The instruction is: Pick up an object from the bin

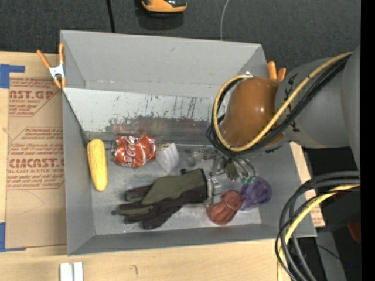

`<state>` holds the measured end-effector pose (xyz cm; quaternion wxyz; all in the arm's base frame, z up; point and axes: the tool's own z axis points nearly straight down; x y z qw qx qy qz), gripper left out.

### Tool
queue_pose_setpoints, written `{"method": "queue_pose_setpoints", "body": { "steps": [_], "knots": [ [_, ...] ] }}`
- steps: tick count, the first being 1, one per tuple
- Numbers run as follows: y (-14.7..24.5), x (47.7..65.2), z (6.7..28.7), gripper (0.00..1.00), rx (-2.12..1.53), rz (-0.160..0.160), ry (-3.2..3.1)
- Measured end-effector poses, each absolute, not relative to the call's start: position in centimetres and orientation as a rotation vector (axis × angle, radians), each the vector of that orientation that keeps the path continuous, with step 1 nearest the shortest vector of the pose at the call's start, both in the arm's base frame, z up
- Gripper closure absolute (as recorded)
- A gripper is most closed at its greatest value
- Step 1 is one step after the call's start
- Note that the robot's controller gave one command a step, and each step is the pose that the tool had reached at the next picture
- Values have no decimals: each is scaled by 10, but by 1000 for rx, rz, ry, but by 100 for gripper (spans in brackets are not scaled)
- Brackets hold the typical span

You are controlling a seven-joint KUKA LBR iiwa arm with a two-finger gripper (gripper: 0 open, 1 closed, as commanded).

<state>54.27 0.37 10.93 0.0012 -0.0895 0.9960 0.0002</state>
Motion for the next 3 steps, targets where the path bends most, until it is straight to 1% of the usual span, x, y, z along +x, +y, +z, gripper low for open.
{"method": "queue_pose_setpoints", "body": {
  "steps": [1, 2, 3],
  "knots": [
    [-4, 535, 70, 100, -440, 2, 3109],
    [-4, 535, 70, 100, -440, 2, 3109],
    [-26, 553, 273, 100, -433, -1, 3107]
  ]
}}
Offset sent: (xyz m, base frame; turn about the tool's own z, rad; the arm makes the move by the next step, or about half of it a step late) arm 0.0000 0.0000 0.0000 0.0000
